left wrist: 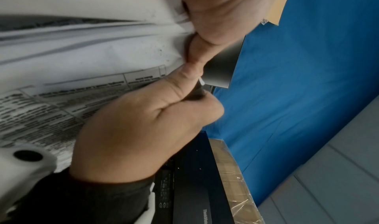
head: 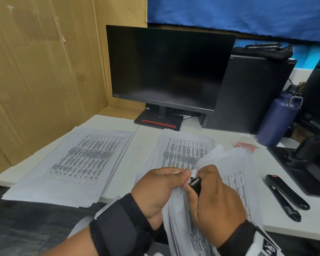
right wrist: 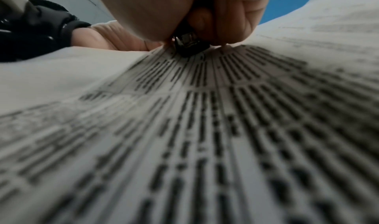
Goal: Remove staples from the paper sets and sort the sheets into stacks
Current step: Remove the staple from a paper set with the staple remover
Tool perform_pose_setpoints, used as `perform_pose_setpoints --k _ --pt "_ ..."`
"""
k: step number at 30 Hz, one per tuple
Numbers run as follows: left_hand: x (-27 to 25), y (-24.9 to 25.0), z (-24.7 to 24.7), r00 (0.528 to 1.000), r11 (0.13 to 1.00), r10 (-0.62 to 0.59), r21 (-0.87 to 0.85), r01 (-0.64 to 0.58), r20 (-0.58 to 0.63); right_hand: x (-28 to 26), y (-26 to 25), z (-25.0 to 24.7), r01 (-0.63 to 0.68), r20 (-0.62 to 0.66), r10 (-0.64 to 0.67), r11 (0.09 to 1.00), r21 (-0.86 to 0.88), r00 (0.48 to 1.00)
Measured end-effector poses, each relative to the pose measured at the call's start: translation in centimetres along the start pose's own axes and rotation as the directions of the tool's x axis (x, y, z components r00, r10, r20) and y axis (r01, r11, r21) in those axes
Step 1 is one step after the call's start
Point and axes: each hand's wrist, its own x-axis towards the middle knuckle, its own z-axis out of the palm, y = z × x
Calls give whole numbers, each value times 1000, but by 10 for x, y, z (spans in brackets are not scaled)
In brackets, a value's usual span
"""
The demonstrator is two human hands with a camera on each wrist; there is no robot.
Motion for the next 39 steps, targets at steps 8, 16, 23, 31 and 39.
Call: perform_pose_setpoints --k 8,16,23,31,39 --pt "-1 -1 2 999 999 -25 -43 23 -34 -4 2 6 24 -26 -24 1000 3 999" --pt "-2 -1 1 997 995 -82 -65 81 -12 -7 5 7 35 -42 -35 999 5 999" --pt "-2 -2 0 992 991 -109 -70 113 56 -7 4 9 30 -9 -30 1000 -6 1000" --pt "-2 -2 -3 995 995 -100 7 100 -15 -6 2 7 11 28 -11 1000 -13 1000" --pt "4 3 -6 990 956 140 262 -135 -3 5 10 -3 -72 105 71 997 12 992"
